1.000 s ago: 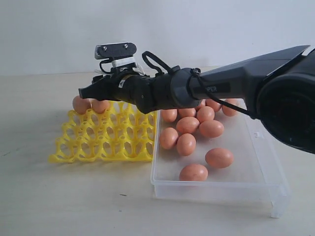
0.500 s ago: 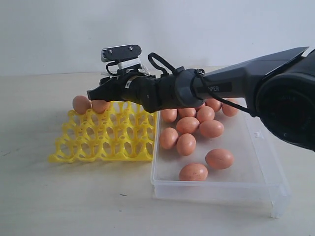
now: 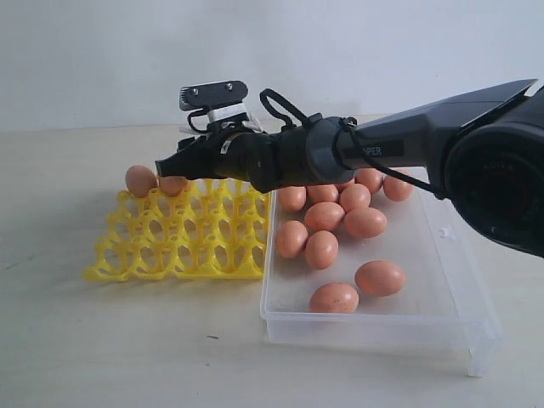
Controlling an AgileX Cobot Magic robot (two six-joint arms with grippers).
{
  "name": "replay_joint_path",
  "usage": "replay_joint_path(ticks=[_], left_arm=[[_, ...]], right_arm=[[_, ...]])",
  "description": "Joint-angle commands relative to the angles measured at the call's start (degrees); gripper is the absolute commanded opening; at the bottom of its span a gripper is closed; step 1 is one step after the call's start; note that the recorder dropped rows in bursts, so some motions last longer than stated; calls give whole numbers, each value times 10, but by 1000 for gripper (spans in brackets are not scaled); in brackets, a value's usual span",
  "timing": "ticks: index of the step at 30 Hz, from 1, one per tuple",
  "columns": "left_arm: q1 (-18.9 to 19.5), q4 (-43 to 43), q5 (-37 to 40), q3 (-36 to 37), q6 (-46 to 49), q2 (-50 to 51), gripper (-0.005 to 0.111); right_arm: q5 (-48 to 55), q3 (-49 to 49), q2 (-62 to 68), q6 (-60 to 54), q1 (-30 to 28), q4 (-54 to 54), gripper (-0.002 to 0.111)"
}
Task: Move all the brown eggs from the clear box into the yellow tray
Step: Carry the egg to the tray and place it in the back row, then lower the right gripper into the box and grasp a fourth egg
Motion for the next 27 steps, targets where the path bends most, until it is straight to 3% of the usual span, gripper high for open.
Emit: replay_joint_path(ticks=[1, 10, 13, 17, 18, 27], left_arm=[[-3, -1, -5, -2, -3, 0, 0], [-3, -1, -5, -2, -3, 0, 0], [-3, -1, -5, -2, -3, 0, 0], [-3, -1, -5, -2, -3, 0, 0], [-3, -1, -5, -2, -3, 0, 0], [-3, -1, -5, -2, -3, 0, 0]], right_arm=[[-1, -4, 0, 1, -2, -2, 55], [81, -4, -24, 17, -1, -5, 52], [168, -4, -64, 31, -1, -12, 39], [298, -3, -130, 31, -1, -46, 4], [322, -3, -149, 31, -1, -59, 0], [463, 68, -326, 30, -20, -107, 0]])
